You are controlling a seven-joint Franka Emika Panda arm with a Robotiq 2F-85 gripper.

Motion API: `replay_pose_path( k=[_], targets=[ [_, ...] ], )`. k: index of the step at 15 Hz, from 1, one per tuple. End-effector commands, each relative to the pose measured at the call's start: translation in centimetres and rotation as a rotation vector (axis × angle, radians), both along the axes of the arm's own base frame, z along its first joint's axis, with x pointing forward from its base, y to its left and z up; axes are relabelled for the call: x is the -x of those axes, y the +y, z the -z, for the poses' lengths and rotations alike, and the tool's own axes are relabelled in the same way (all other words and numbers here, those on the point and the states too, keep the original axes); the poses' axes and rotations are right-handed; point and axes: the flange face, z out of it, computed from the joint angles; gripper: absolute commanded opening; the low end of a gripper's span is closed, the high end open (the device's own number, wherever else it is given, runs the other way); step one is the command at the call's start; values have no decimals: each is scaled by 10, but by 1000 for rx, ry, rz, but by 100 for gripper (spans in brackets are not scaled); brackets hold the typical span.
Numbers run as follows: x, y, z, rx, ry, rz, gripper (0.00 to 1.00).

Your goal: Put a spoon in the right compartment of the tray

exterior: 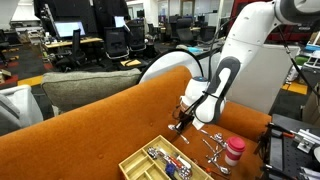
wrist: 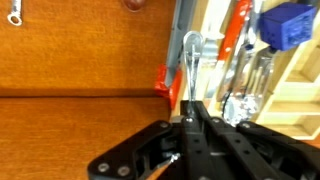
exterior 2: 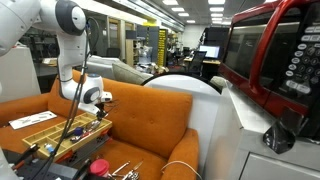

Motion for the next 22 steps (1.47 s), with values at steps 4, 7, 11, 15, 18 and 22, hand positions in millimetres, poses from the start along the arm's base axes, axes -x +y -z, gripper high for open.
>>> replay_pose_path(
  k=[4,7,11,15,18,22],
  targets=[
    [-12,54,-7,-59,-51,-178,1],
    [-19,62,22,-57,-22,-226,1],
    [-28,72,64,-53,29,-258,1],
    [-38,76,84,-53,64,-254,19],
    [-44,73,89,-21,62,-247,44],
    [-41,60,86,21,37,-242,73]
  ],
)
